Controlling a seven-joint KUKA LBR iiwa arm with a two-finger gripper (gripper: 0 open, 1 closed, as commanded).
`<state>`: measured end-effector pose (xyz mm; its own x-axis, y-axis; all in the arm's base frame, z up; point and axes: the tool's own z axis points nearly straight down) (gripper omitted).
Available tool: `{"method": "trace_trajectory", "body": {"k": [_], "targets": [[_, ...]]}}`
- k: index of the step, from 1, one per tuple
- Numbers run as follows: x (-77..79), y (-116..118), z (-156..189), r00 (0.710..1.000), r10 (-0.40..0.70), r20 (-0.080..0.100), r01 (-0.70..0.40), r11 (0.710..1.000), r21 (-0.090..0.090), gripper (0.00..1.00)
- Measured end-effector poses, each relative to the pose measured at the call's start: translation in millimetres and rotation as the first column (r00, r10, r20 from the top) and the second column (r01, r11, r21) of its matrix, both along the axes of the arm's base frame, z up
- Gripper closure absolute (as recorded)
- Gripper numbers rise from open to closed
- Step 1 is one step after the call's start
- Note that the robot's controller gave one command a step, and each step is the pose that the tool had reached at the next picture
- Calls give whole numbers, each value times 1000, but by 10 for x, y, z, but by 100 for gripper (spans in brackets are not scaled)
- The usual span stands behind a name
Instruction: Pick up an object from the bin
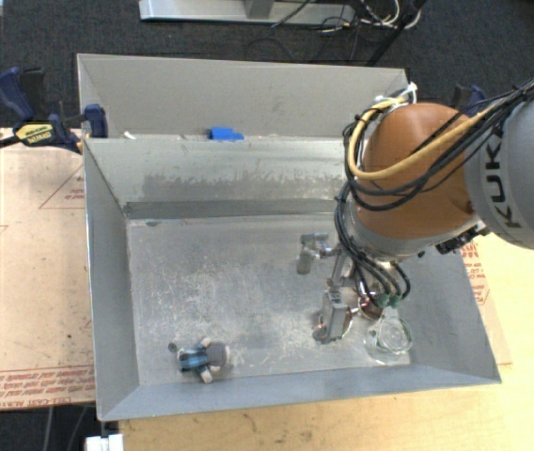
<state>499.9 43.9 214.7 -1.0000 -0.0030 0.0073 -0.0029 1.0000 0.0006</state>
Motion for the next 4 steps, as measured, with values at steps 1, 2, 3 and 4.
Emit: {"method": "trace_trajectory", "body": {"k": [1,2,3,4], "targets": [[16,-2,39,1000,-2,8,2,1000,1,0],[563,-384,-315,1000,3,18,-3,1000,1,0],[372,-596,-1014,995,103,12,-103,995,-1,0],[291,-662,-1071,967,256,-5,-256,967,4,0]]}}
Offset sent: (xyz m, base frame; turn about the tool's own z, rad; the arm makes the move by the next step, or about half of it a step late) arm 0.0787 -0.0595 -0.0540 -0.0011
